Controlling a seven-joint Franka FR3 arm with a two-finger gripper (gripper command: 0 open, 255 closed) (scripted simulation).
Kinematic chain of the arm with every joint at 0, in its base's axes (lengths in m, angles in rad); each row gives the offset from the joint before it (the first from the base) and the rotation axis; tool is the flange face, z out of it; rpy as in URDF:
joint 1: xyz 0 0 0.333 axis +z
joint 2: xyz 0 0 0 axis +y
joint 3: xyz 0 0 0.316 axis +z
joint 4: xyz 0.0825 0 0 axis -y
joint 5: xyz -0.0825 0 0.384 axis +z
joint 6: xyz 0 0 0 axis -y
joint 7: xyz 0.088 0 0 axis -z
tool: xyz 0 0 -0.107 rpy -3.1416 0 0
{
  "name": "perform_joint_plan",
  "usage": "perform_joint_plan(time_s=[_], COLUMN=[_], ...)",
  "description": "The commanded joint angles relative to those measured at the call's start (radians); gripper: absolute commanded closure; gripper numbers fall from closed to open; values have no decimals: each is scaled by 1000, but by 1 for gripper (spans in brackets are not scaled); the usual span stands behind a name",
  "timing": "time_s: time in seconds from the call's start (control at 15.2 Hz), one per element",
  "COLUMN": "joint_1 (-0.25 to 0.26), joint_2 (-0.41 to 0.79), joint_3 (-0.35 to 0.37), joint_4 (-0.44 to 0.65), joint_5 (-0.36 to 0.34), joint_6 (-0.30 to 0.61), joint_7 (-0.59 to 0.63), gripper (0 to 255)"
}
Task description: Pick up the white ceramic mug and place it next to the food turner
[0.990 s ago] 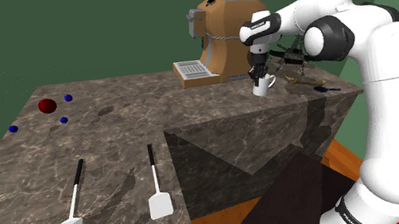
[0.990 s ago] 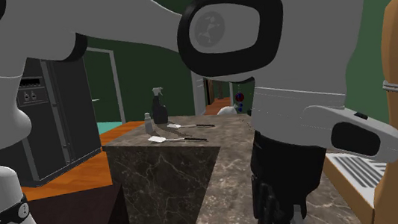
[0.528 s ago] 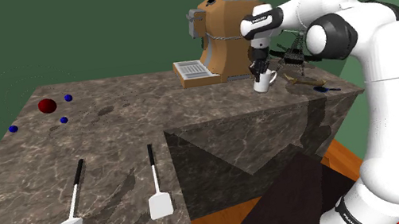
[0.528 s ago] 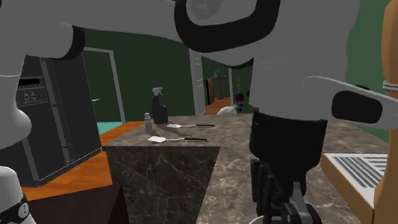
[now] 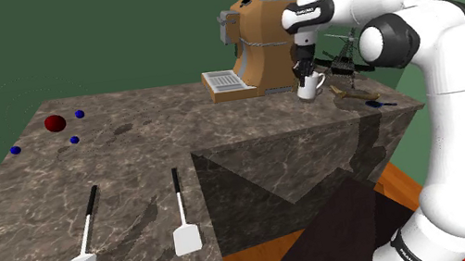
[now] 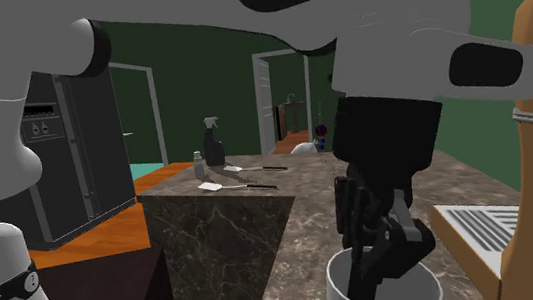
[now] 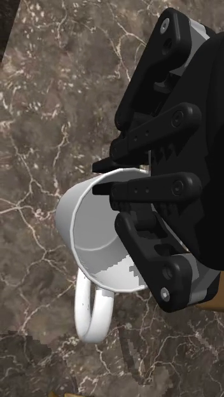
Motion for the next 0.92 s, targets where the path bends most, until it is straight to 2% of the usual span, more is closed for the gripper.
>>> perform_joint_plan(time_s=[0.0,0.86], joint_1=[-1,-23], joint_2=[-1,19], joint_3=[-1,-3], joint_4=[24,234], joint_5=[-1,3], joint_6=[-25,-214], joint_7=[0,-6], gripper=[255,255])
